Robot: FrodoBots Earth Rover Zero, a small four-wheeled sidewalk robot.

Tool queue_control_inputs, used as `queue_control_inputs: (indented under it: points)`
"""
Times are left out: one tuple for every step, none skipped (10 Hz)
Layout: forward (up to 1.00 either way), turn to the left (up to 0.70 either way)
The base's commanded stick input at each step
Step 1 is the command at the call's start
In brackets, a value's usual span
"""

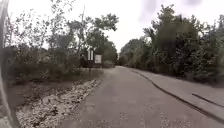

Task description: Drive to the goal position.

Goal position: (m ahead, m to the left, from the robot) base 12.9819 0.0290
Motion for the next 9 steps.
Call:
queue_control_inputs:
  points:
    - [0.7,0.0]
    - [0.7,0.0]
    - [0.7,0.0]
    - [0.7,0.0]
    - [0.7,0.0]
    - [0.7,0.0]
    - [0.7,0.0]
    - [0.7,0.0]
    - [0.7,0.0]
